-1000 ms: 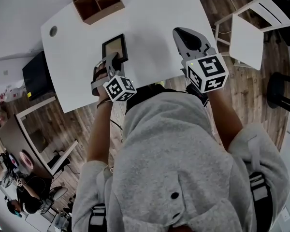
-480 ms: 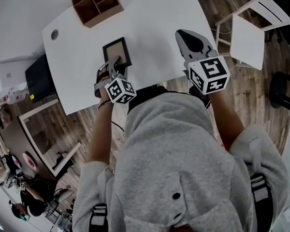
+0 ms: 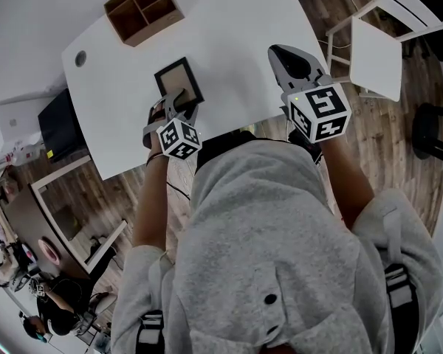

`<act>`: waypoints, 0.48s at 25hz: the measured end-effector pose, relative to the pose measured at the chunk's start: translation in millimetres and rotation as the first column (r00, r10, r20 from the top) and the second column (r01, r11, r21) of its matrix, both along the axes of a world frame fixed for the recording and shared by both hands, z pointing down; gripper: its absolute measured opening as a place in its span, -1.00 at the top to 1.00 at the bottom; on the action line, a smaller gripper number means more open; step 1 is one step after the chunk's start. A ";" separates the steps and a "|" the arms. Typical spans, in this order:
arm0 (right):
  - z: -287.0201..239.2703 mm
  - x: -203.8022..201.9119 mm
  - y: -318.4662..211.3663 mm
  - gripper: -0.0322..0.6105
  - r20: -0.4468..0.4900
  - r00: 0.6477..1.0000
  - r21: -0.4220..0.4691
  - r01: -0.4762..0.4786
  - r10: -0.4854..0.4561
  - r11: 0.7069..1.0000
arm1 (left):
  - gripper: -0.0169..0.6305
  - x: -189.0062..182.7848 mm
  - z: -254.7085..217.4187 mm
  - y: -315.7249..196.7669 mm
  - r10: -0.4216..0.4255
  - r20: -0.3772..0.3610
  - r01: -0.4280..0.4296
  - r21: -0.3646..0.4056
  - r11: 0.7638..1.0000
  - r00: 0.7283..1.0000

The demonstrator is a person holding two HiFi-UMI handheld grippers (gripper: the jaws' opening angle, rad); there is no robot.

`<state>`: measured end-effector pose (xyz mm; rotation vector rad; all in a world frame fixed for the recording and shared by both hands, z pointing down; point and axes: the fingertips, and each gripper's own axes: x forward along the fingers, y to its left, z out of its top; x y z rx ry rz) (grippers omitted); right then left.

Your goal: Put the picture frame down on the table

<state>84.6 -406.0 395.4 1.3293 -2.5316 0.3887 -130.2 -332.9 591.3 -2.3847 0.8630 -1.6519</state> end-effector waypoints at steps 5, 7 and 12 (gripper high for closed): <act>-3.5 -5.2 0.1 0.81 -0.004 1.000 0.008 0.007 -0.007 1.000 | 0.25 1.8 1.7 2.8 0.020 -0.048 -0.023 -0.067 0.997 0.999; -3.1 -5.8 1.2 0.81 -0.006 1.000 0.009 0.008 -0.008 1.000 | 0.25 2.8 3.3 5.8 0.024 -0.069 -0.031 -0.100 0.995 0.997; -4.1 -6.3 5.3 0.81 -0.017 1.000 0.010 0.013 -0.013 1.000 | 0.35 7.9 4.8 17.8 -0.002 -0.136 -0.019 -0.158 0.987 0.991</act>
